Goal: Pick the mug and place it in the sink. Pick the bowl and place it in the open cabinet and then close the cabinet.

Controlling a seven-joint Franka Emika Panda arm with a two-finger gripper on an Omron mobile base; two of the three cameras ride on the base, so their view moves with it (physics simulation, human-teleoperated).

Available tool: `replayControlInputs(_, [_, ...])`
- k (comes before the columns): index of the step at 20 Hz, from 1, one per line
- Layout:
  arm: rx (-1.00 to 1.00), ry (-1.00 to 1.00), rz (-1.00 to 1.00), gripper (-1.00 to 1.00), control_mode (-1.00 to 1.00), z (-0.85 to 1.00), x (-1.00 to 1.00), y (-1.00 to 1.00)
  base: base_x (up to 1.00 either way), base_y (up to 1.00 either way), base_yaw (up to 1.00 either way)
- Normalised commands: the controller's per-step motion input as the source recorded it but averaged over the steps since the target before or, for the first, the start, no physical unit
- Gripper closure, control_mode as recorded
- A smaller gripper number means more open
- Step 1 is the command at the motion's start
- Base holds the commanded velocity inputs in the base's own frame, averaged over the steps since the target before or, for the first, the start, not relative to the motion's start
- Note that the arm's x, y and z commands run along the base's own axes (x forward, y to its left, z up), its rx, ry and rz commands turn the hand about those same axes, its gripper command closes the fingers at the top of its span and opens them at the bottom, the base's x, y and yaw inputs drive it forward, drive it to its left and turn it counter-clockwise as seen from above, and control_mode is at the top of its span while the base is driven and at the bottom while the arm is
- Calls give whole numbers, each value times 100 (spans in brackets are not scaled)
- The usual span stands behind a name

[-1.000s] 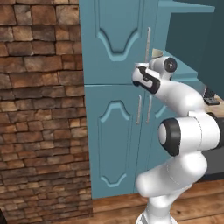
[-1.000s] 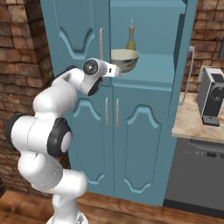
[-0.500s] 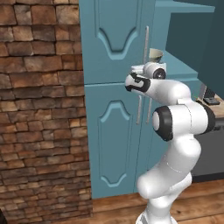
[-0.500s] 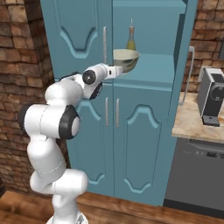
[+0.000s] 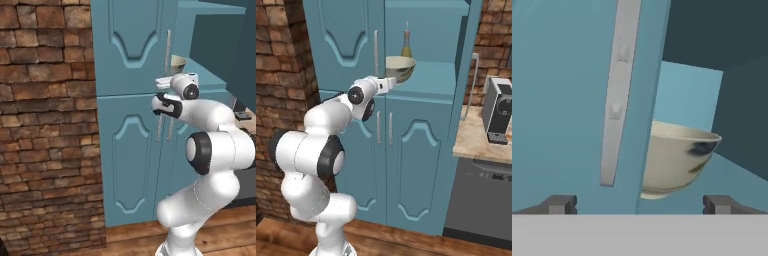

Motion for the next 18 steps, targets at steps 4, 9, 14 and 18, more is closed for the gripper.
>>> replayControlInputs(4, [0, 0, 0, -100, -100, 44, -100, -2, 0, 0, 0])
replayControlInputs(9, [0, 21, 0, -100, -100, 59, -100, -1, 0, 0, 0])
replayControlInputs(14, [0, 53, -1, -100, -100, 49, -96, 0, 0, 0, 0])
replayControlInputs(18, [0, 53, -1, -100, -100, 44, -71, 0, 0, 0, 0])
